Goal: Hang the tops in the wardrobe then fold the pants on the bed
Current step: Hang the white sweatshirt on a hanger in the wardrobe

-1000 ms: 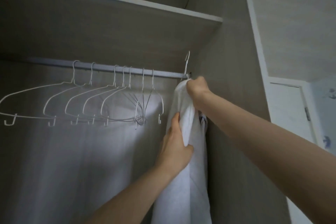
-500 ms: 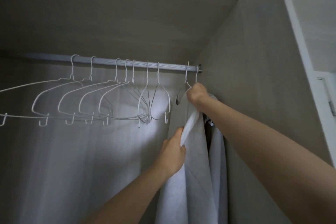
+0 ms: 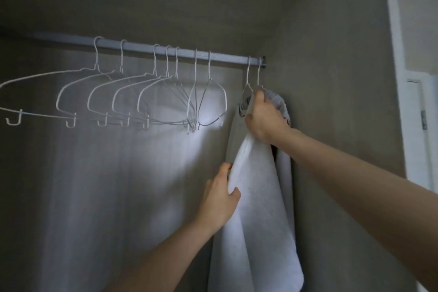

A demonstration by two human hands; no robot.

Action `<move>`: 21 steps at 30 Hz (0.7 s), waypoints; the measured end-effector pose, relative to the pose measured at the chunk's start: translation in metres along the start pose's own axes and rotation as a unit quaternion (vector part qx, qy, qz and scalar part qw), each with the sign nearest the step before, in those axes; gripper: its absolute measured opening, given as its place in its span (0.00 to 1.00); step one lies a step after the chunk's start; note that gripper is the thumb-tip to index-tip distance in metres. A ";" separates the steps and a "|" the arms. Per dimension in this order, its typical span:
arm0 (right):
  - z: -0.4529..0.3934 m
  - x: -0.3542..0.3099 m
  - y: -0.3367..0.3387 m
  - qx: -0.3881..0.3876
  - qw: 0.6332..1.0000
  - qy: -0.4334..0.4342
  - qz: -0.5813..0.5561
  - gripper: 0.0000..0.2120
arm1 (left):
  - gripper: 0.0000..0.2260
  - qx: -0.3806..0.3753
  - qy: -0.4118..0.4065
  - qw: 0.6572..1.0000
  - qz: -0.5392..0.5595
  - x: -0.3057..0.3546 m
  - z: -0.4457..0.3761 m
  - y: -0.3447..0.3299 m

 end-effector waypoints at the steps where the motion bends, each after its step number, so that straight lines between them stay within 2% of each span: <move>1: 0.010 -0.002 0.002 -0.001 1.000 0.004 0.012 0.26 | 0.15 -0.002 0.002 1.000 0.003 0.000 0.006 0.000; 4: 0.044 -0.008 0.005 -0.017 0.999 0.020 0.040 0.34 | 0.15 -0.004 0.011 1.000 0.016 0.000 0.028 -0.002; 8: 0.096 -0.012 0.003 -0.074 0.995 0.037 0.048 0.32 | 0.15 -0.025 0.030 0.999 0.021 -0.010 0.066 -0.017; 11: 0.137 -0.012 -0.005 -0.120 0.990 0.057 0.054 0.33 | 0.11 -0.038 0.055 0.998 -0.005 -0.022 0.098 -0.026; 14: 0.181 -0.012 -0.013 -0.161 0.983 0.079 0.041 0.34 | 0.12 -0.043 0.069 0.996 -0.036 -0.032 0.134 -0.026; 19: 0.229 -0.008 -0.024 -0.185 0.977 0.106 0.014 0.33 | 0.10 -0.073 0.105 0.990 -0.065 -0.037 0.175 -0.007; 21: 0.248 -0.006 -0.028 -0.187 0.975 0.119 0.007 0.34 | 0.08 -0.092 0.139 0.986 -0.031 -0.035 0.192 0.000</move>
Point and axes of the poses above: each hand's wrist, its own z-axis away from the middle knuckle, its own y-axis out of the back of the hand, x = y × z, the point moved 3 cm from there along -z, towards the middle knuckle
